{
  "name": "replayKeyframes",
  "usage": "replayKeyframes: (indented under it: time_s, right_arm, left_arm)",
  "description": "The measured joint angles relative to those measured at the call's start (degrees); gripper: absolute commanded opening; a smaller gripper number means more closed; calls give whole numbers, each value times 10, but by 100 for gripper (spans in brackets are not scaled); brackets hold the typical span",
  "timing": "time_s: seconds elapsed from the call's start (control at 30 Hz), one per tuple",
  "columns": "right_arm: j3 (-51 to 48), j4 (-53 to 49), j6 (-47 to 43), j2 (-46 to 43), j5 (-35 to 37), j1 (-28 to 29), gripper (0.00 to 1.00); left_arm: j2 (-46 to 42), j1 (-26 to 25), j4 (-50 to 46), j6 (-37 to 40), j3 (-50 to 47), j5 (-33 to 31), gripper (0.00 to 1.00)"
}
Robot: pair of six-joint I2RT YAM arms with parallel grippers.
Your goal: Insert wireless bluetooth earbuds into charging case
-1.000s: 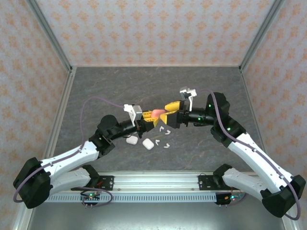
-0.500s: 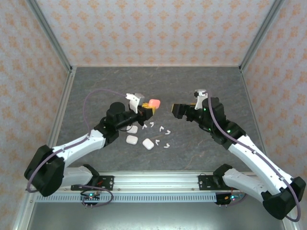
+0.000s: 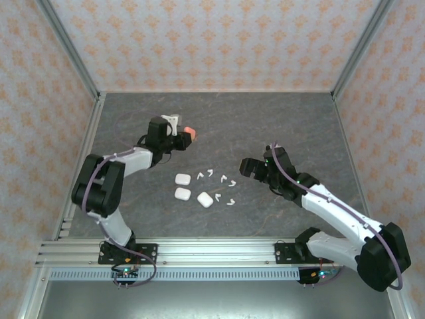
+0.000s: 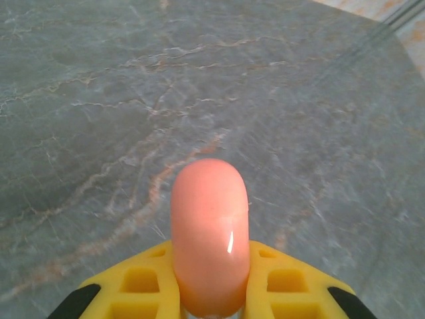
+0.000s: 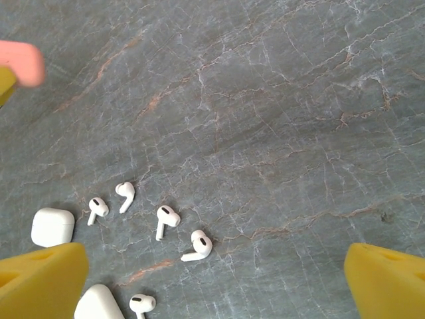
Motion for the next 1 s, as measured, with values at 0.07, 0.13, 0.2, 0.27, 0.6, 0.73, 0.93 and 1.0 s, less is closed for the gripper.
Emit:
replayKeyframes:
  time_s: [0.07,0.13,0.2,0.27,0.6,0.73,0.93,1.0]
  right_arm:
    - [0,0,0,5,-2,0,99]
    - [-2,0,0,7,-4,0,99]
    - [-4,1,0,7,-5,0,99]
    - [-9,4,0,7,-7,0,99]
    - [-22,19,4,7,-14,0,99]
    - [-22,19,4,7,-15,0,99]
    - [-20,12,-8,7,-15,0,100]
    - [-15,2,-18,7,-15,1,99]
  left_arm:
    - [39,10,-7,0,30,8,0]
    - [79,23,-20,0,59,20,0]
    - [107,32,-34,0,79,30,0]
    - [130,40,-52,0,97,38,0]
    - [167,53,-110,9,163,80,33]
    - [169,57,-134,17,166,82,40]
    - [166,60,-145,31,166,71,52]
    - [157,62,-148,33,165,63,56]
